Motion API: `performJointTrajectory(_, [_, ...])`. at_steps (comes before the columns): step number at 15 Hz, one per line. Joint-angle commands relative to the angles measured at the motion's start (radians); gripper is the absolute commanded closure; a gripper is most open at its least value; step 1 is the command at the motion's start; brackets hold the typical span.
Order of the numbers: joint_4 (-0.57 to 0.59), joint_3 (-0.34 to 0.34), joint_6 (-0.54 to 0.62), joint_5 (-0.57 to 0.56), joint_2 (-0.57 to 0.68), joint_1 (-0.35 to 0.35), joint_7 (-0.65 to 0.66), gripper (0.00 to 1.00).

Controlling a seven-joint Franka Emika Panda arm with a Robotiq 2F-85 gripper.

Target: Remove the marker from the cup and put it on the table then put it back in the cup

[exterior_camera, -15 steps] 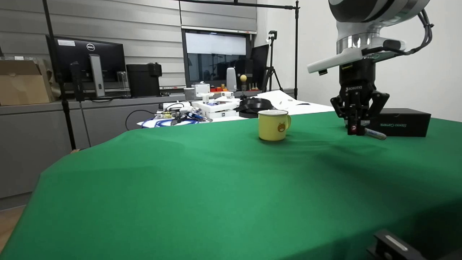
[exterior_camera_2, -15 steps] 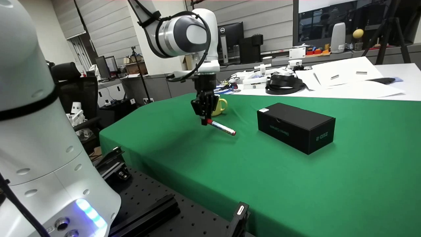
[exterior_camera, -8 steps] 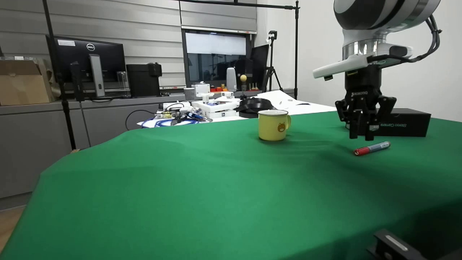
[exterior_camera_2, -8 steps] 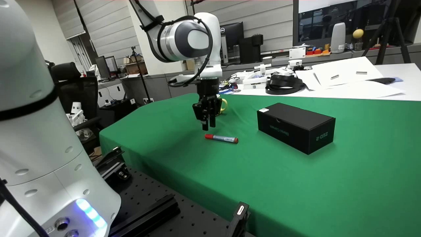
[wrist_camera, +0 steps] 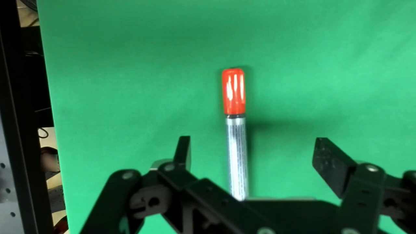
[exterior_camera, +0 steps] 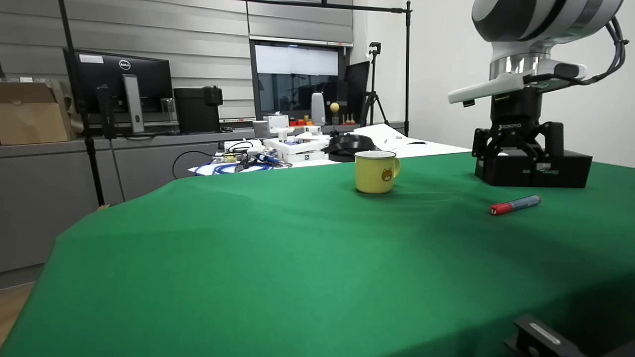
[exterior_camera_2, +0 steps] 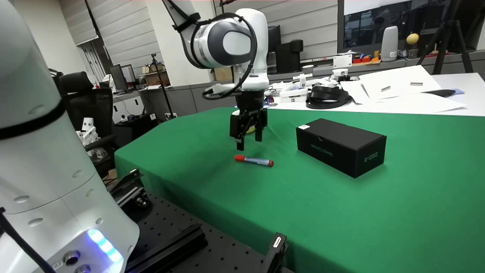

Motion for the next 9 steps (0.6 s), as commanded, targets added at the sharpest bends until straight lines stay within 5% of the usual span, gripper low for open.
performJointTrajectory(1, [0.014,-0.011,-0.014,0.036,0.001,-0.027,-0.071,0.00])
performJointTrajectory(9, [-0.028,-0.077,0.008,-0.110,-0.018,-0.008,-0.087,0.00])
